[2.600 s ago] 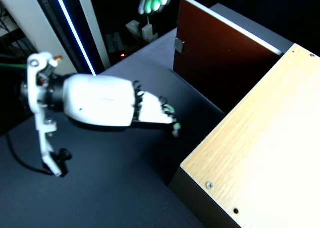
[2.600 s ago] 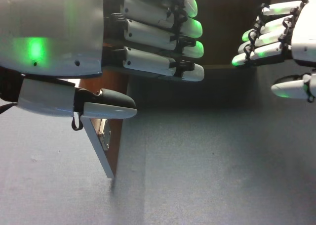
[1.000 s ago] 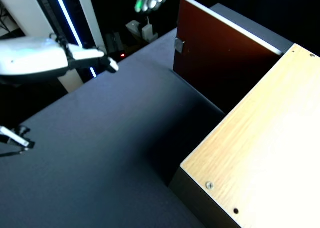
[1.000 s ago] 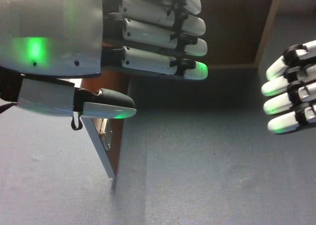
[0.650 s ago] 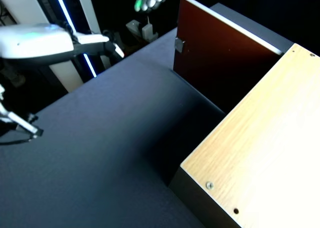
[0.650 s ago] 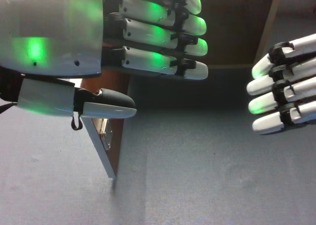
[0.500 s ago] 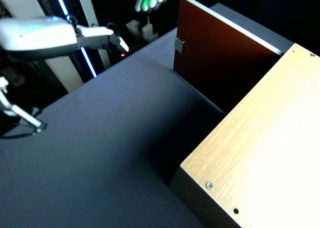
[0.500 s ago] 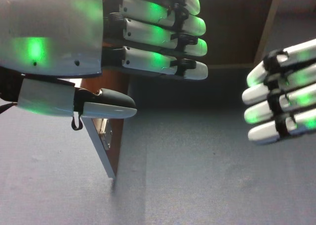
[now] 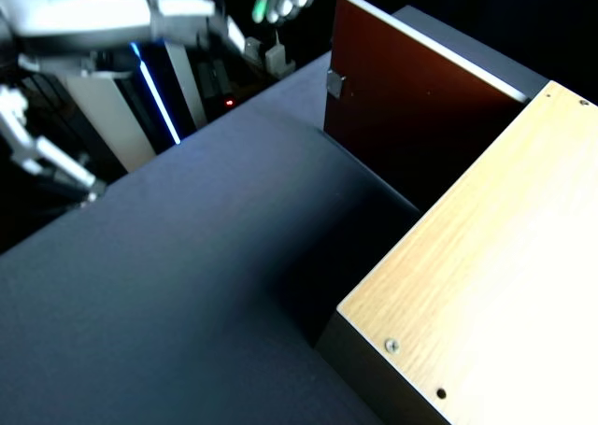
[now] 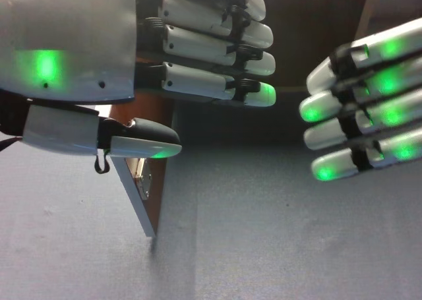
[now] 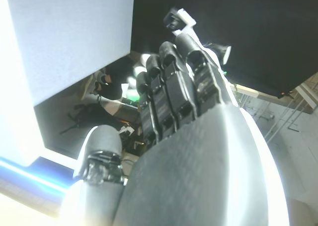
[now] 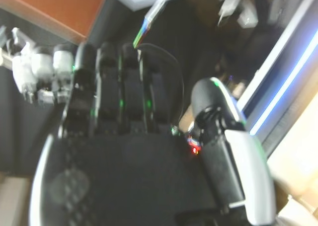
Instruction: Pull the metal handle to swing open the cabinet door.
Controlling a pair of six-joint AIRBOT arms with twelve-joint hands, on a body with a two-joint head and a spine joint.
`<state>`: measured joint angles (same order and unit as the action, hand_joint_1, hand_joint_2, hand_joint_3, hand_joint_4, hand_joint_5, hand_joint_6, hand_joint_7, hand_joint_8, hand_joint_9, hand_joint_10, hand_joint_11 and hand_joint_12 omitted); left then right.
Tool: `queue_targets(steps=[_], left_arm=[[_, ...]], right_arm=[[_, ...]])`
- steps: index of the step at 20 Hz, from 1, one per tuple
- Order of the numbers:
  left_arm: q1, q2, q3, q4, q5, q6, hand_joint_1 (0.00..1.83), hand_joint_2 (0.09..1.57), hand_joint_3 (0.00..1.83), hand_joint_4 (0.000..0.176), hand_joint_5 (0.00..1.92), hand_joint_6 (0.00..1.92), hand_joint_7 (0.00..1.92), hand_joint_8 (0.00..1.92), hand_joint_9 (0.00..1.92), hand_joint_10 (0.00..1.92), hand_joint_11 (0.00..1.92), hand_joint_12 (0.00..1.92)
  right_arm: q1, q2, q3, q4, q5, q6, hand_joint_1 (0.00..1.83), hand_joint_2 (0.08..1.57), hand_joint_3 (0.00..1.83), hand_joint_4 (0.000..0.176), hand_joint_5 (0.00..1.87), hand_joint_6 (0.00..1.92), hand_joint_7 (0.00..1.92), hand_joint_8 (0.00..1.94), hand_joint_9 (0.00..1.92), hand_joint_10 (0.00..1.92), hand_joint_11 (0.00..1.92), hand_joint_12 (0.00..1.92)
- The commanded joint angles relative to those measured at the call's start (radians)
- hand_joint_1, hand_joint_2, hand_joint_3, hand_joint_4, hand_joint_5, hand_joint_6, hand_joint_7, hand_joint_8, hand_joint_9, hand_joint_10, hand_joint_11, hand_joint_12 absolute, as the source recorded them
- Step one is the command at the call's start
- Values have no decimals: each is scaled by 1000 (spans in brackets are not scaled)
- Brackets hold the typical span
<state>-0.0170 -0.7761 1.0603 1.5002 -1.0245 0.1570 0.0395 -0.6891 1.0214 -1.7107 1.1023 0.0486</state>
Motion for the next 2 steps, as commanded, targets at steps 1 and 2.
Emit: queue_targets(steps=[1, 2], left_arm=[[-11, 7, 1, -100, -27, 8, 0, 1555, 11, 0, 391, 0, 403, 1, 377, 2, 75, 719], [-11, 7, 1, -100, -27, 8, 0, 1551, 8, 0, 372, 0, 394, 0, 360, 0, 60, 714]], right_arm=[[13, 11, 2, 92, 19, -3, 0, 1547, 15, 0, 317, 1, 323, 3, 283, 3, 0, 769], [15, 10, 2, 93, 19, -3, 0, 1519, 1, 0, 318, 1, 327, 3, 288, 4, 0, 783]])
